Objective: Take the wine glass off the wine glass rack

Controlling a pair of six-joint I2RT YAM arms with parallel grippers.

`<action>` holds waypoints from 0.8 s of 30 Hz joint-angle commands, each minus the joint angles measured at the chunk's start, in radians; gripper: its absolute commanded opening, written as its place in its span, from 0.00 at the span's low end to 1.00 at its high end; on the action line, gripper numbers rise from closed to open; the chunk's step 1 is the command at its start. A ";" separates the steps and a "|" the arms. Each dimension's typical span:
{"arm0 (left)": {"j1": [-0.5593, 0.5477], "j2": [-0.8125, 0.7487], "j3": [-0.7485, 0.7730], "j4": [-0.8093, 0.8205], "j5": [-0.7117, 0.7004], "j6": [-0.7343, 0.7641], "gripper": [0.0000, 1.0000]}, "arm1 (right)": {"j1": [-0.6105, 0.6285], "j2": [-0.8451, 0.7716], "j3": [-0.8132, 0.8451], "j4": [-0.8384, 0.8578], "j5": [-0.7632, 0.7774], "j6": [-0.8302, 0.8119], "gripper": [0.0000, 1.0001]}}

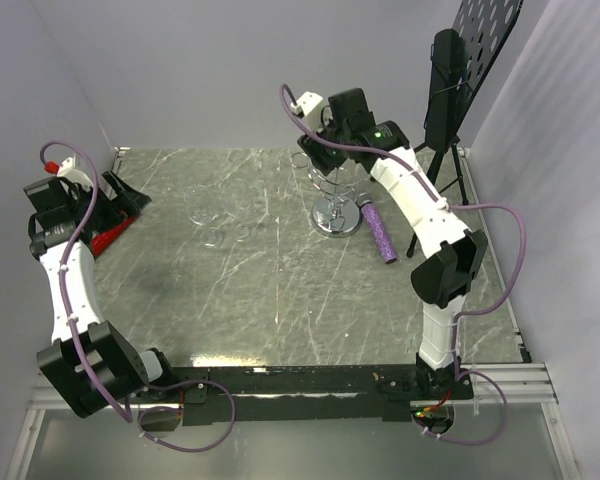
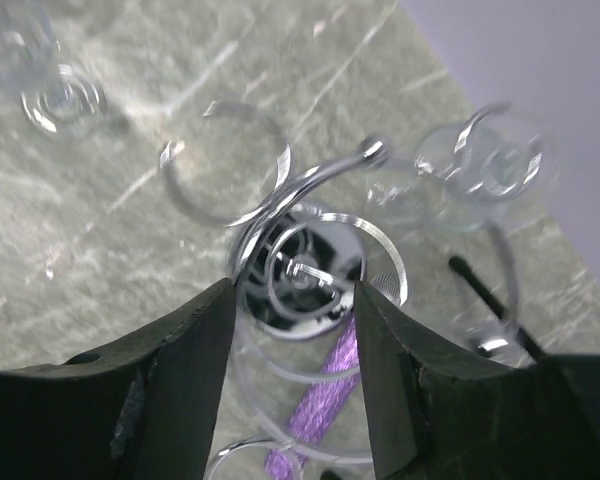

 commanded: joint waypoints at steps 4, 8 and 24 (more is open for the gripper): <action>-0.005 0.005 0.063 -0.003 -0.018 0.031 0.98 | -0.009 0.060 0.091 -0.039 -0.046 0.025 0.53; -0.005 -0.009 0.044 0.004 -0.021 0.032 0.98 | -0.009 0.050 0.096 -0.053 -0.066 0.052 0.52; -0.005 -0.047 0.004 0.027 -0.026 0.015 0.98 | -0.007 0.036 0.059 -0.044 -0.080 0.072 0.46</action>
